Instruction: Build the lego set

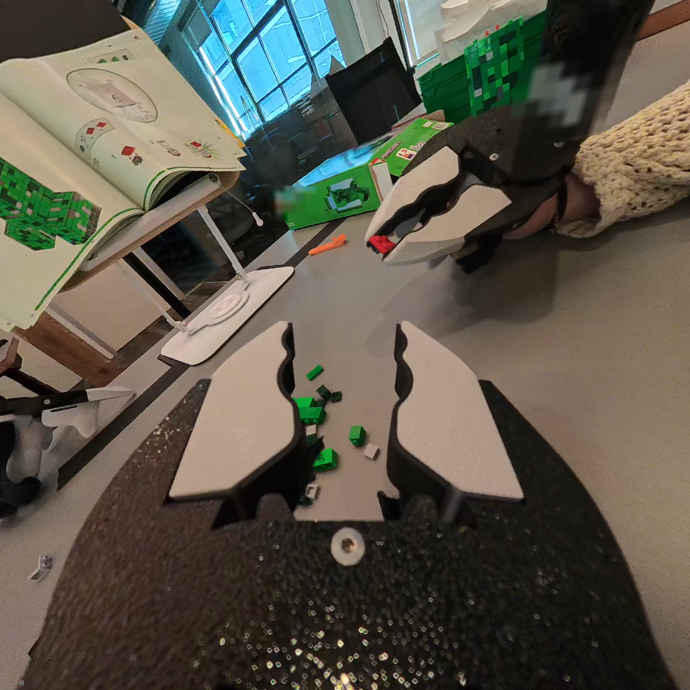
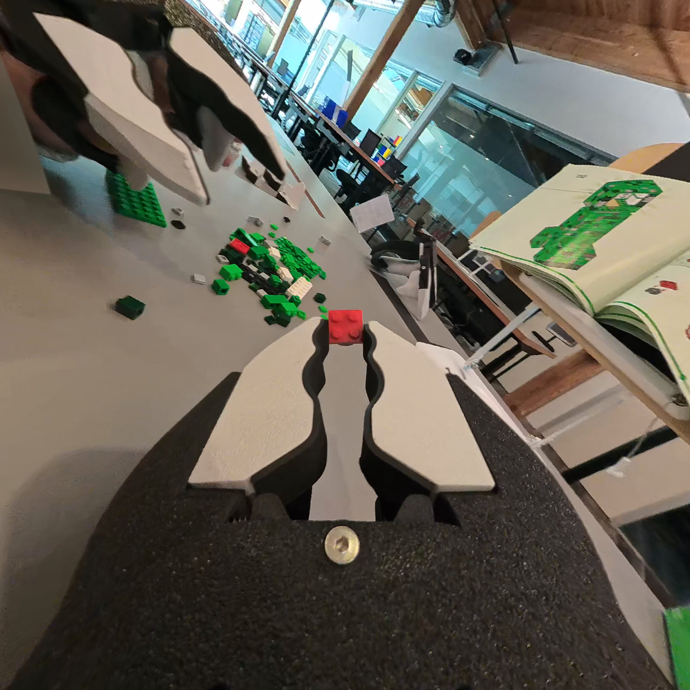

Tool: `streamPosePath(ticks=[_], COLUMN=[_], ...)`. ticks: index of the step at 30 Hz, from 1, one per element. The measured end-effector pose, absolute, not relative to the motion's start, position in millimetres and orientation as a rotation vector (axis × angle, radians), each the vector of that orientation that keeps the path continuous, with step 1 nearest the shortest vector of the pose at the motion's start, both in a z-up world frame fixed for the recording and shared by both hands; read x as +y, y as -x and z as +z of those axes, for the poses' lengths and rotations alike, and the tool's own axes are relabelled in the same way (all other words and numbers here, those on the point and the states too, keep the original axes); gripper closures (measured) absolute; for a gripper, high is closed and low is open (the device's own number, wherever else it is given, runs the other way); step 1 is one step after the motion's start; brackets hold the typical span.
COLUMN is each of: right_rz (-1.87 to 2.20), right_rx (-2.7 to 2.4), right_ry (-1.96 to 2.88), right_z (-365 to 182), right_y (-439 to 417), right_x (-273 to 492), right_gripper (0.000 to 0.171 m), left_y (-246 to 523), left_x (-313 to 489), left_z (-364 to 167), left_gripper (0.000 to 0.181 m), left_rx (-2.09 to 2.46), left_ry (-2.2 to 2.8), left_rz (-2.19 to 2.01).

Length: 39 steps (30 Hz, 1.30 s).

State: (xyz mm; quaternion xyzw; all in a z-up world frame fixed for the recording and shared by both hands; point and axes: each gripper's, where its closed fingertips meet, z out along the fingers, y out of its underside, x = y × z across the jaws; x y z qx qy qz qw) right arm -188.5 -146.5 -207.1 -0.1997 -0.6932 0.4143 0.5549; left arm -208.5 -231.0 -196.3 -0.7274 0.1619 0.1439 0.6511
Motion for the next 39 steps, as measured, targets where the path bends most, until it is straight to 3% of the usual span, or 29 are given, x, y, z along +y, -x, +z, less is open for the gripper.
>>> streamPosePath(ticks=[25,34,39], right_rz=[0.969,1.224,1.56], right_rx=[-1.634,-1.899,-2.107], right_ry=[0.453,0.51,0.525], right_z=[-207,-219,-214], right_y=[185,177,153], right_x=[-145,-177,-222], right_gripper=[0.154,0.154,0.155], left_y=[206,188,170], left_x=[-230,-228,-226], left_z=[-195,-201,-212], left_gripper=[0.137,0.143,0.145], left_rx=[0.361,0.602,0.864], left_ry=[1.634,1.632,1.571], left_rz=[0.34,0.568,0.835])
